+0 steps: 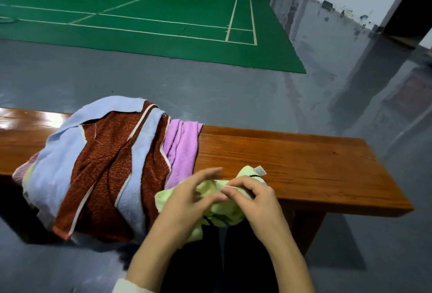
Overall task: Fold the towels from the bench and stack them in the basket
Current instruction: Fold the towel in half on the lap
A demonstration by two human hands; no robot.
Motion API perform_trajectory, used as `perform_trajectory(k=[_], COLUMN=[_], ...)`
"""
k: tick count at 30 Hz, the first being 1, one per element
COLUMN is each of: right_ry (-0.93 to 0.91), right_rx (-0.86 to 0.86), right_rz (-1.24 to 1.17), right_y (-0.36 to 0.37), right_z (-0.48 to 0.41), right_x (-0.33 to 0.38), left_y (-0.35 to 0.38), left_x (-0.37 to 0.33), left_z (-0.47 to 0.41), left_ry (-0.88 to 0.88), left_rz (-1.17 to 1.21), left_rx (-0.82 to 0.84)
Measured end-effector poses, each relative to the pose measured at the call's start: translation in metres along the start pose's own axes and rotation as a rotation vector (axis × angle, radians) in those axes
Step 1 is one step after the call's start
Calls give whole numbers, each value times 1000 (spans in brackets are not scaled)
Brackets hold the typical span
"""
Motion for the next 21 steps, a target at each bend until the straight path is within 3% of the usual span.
perform_trajectory(k=[2,11,18,21], right_ry=[-8,-47,-108,-117], right_rx=[13,-2,-69,-57], right_rz=[1,181,256,216], right_y=[2,-13,-18,-12], right_z=[-1,4,6,6], right_x=[2,-6,-14,-10], left_y=[15,-15,-45,-36], left_x=[-3,8,32,27], left_z=[-2,2,13,7], left_ry=[30,94,-64,-5], left_rz=[3,-273,-315,-316], left_rx=[46,-200,-461,-382])
Point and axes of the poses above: each hand's wrist, its own z-axis away from the middle knuckle, its own y-axis out of the palm, x = y × z, the point moved 4 cm from there along -z, towards the middle knuckle, and after that the axes turned 7 degrees about x, right-handed, at the moved point
